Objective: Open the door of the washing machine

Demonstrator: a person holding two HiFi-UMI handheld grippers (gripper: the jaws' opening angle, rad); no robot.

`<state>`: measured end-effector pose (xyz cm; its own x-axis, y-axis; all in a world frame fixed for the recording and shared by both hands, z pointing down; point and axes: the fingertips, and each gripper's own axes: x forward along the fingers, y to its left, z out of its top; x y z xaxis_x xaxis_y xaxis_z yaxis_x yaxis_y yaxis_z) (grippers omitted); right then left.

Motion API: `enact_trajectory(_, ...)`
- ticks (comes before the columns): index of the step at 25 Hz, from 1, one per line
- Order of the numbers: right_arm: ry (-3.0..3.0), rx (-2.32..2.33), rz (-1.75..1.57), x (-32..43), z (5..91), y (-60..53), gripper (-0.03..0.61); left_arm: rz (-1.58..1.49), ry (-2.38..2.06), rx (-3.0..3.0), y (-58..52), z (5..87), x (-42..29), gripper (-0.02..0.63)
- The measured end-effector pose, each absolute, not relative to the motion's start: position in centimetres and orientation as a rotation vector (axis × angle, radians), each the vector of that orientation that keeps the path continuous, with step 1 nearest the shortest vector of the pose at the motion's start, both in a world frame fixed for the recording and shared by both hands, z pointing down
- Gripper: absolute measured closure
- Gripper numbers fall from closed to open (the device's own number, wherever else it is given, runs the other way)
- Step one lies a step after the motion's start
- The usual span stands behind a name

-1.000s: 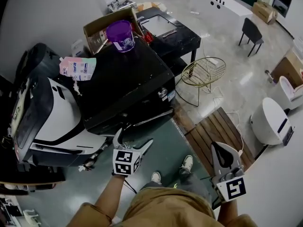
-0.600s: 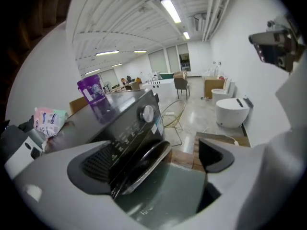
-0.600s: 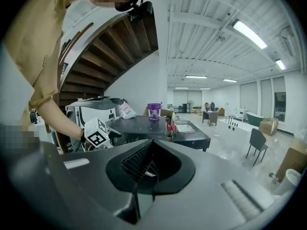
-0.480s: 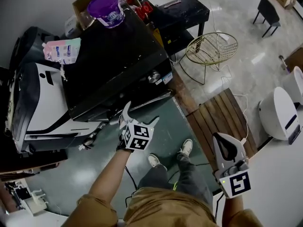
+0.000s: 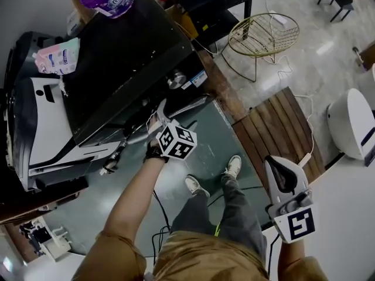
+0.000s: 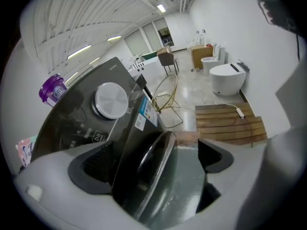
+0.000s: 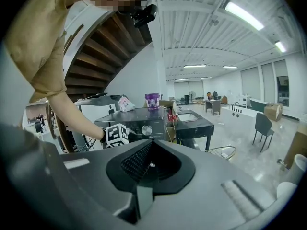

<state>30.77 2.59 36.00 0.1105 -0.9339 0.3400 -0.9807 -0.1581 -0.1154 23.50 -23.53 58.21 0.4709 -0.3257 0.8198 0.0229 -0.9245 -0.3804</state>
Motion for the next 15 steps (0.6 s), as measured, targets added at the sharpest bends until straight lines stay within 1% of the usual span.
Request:
enact_trajectory(2, -1.938, 2.238, 0.525, 31.1, 36.6, 2.8, 0.573, -1.466, 0.212, -2.328, -23.5, 59.5, 24.2, 0.022)
enact_trajectory(9, -1.910, 2.259, 0.579, 32.0, 38.6, 3.8, 0.574, -1.561, 0.055, -2.146, -23.1, 63.6, 27.0, 0.154)
enact_trajectory(12, -1.897, 2.269, 0.599, 32.3, 39.2, 4.4, 0.573, -1.638, -0.004, -2.082, -23.0, 65.3, 27.5, 0.175)
enact_trajectory(14, -1.887, 2.278, 0.612, 32.6, 39.6, 4.9, 0.573, -1.687, -0.025, -2.058, -22.8, 66.1, 27.9, 0.209)
enact_trajectory(15, -1.881, 2.284, 0.619, 32.7, 39.9, 5.2, 0.574, -1.708, -0.036, -2.045, -22.8, 66.5, 28.0, 0.215)
